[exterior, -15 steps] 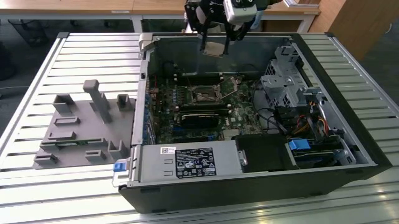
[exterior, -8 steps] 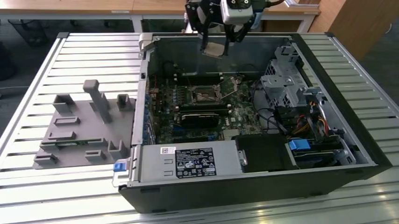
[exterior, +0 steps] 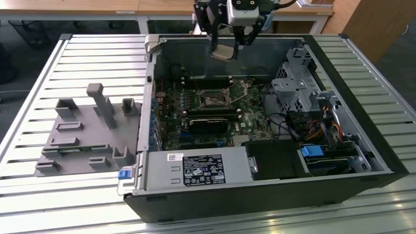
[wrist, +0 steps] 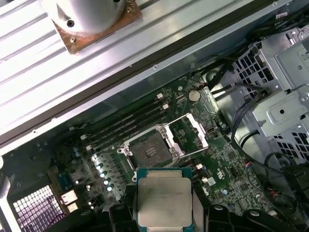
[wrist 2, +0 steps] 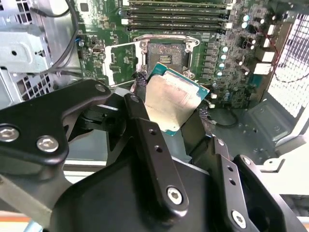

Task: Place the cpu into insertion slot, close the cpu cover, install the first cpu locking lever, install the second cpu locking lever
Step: 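Place the cpu into insertion slot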

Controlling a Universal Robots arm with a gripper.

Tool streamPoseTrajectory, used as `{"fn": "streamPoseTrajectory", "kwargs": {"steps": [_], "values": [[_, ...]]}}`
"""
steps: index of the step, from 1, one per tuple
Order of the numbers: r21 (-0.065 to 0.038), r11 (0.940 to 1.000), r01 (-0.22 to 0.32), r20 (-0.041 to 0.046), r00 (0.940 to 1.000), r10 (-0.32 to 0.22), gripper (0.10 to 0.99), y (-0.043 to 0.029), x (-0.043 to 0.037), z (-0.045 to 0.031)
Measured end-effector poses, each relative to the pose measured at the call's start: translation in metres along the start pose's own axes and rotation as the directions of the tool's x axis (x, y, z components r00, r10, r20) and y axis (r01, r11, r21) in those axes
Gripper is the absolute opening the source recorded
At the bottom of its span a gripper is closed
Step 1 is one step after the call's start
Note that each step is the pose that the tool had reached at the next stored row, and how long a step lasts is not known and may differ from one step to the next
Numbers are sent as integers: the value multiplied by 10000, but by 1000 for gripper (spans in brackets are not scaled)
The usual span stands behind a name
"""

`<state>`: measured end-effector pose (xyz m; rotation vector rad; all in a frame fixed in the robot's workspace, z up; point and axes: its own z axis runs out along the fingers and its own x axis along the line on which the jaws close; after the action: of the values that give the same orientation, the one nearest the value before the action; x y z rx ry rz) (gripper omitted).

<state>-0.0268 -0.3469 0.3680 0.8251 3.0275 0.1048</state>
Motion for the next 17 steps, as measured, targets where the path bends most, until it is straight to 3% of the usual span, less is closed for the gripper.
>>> {"fn": "streamPoseTrajectory", "kwargs": {"steps": [4, 10, 13, 17], "values": [[-11, 9980, -628, 40, 9980, 628, 541, 0, 0, 9], [-21, 9873, -1589, 112, 9872, 1590, 541, -2, 0, 26], [-30, 9786, -2057, 143, 9785, 2058, 541, -2, 0, 41], [-51, 9620, -2730, 184, 9618, 2730, 541, -5, -1, 75]]}}
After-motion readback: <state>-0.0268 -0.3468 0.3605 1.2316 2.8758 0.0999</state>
